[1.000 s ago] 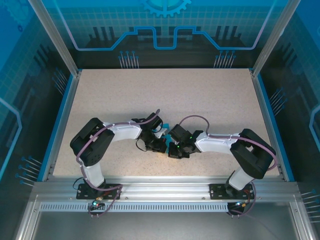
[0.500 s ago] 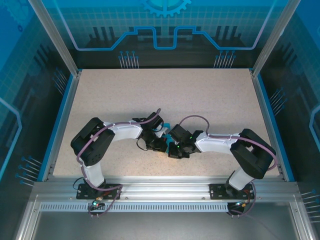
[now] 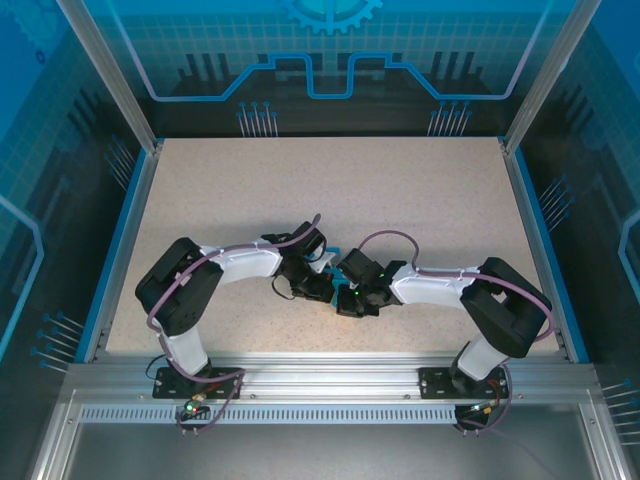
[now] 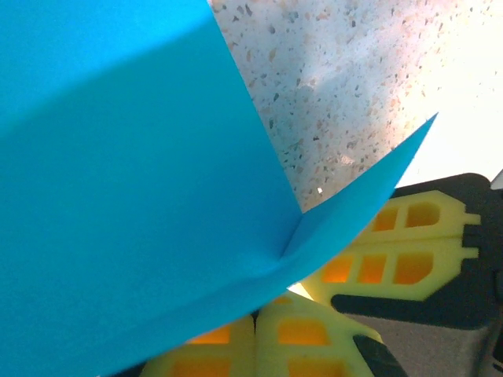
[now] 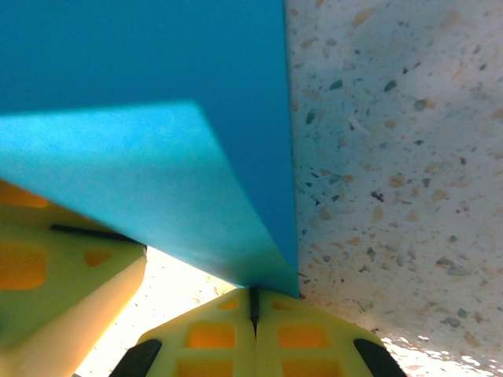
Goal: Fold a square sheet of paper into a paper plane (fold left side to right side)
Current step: Third fold the triangle at the center of the table.
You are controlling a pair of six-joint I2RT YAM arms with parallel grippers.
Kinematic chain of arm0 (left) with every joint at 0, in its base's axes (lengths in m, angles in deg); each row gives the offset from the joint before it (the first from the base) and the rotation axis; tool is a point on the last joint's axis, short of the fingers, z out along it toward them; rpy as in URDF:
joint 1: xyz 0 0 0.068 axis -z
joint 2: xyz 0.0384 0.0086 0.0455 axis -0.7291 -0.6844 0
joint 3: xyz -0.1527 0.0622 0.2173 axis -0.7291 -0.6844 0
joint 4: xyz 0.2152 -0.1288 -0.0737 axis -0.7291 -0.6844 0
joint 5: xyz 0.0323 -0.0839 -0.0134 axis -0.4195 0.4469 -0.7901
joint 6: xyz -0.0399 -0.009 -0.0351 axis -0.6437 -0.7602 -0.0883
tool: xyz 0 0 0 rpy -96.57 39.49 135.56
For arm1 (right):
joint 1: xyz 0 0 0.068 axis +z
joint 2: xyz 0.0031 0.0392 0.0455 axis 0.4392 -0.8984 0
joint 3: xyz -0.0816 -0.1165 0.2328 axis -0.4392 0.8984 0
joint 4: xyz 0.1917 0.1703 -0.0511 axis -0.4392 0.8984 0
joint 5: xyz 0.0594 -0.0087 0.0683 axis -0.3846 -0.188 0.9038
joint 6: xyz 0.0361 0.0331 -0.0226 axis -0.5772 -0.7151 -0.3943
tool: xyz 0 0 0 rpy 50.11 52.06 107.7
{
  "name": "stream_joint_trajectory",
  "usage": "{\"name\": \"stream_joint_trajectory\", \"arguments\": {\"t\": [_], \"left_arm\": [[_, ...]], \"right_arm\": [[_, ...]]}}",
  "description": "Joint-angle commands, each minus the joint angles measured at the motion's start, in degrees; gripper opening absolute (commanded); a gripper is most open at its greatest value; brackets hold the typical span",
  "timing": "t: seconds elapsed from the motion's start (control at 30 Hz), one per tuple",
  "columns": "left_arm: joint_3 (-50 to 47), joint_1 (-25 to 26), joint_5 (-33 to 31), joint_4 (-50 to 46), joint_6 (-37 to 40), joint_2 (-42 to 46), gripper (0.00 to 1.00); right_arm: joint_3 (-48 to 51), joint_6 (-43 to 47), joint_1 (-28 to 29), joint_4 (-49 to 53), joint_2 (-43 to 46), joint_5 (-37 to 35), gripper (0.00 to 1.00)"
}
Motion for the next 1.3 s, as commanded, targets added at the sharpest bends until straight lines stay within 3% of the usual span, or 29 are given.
{"name": "stream_joint_trajectory", "arguments": {"t": [0.0, 0.3, 0.67, 1.27], "left_arm": [[1.5, 0.2, 0.6, -3.5, 2.5, 2.5, 0.04], [1.1, 0.2, 1.1, -4.2, 2.0, 4.1, 0.08], [4.6, 0.6, 3.2, -1.5, 2.1, -2.8, 0.05], [3.3, 0.6, -1.4, -3.1, 3.8, -4.8, 0.04]], "right_arm": [[2.3, 0.6, 0.1, 6.8, -3.3, -0.4, 0.0], [2.3, 0.8, 0.1, 6.4, -3.5, -0.1, 0.0], [2.4, 0.7, 0.0, 6.3, -3.3, -0.1, 0.0], [2.4, 0.7, 0.1, 6.4, -4.2, 0.1, 0.0]]}}
